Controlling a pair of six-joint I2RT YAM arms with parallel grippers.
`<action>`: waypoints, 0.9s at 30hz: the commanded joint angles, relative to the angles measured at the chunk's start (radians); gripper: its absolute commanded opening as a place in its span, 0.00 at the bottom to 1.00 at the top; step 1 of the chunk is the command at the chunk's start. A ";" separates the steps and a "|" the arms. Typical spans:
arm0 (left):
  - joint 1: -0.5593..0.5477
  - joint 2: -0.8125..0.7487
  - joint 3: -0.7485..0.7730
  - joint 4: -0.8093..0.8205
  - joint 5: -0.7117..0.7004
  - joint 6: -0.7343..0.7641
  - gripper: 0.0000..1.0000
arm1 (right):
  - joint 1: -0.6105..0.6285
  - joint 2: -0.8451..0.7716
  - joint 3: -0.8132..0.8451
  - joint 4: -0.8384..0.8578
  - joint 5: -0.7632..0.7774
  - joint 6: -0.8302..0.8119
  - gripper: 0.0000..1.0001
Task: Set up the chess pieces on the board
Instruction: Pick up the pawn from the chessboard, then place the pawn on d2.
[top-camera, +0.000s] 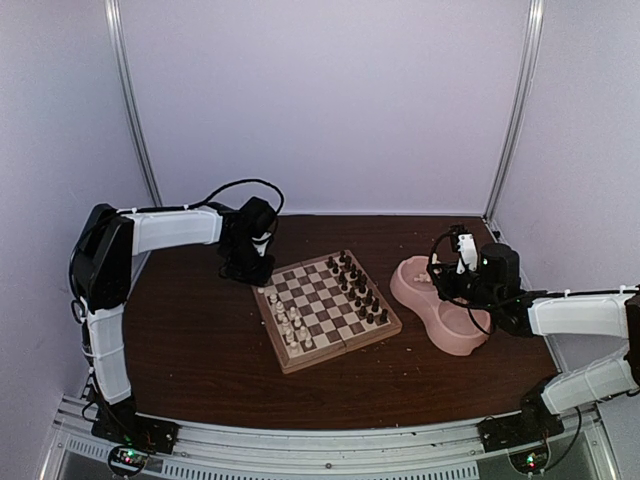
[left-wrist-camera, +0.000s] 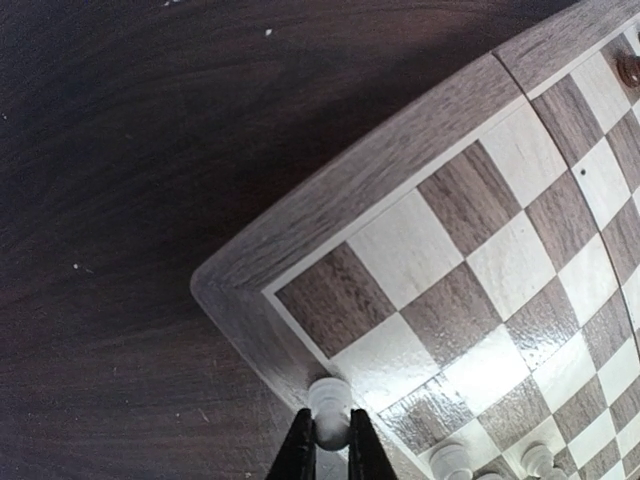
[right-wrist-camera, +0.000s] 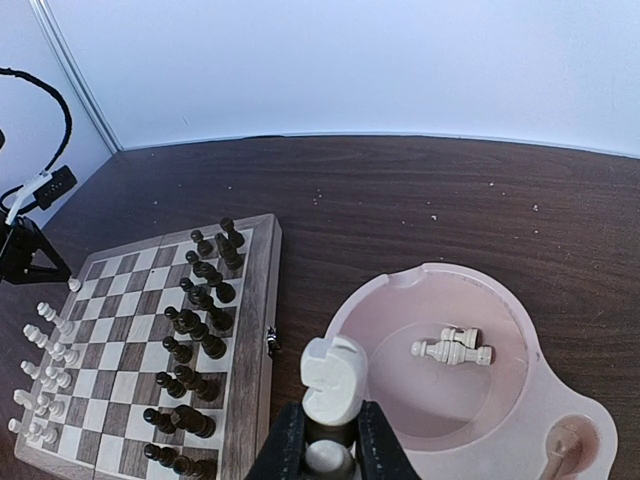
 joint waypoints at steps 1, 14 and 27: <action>-0.035 -0.030 0.065 -0.035 -0.041 0.030 0.07 | -0.005 -0.010 0.025 0.002 -0.003 -0.004 0.04; -0.119 -0.103 0.129 -0.044 0.016 0.098 0.08 | -0.005 -0.011 0.024 0.001 -0.008 -0.002 0.04; -0.138 -0.067 0.103 -0.062 0.088 0.122 0.08 | -0.005 -0.004 0.025 0.003 -0.015 0.001 0.04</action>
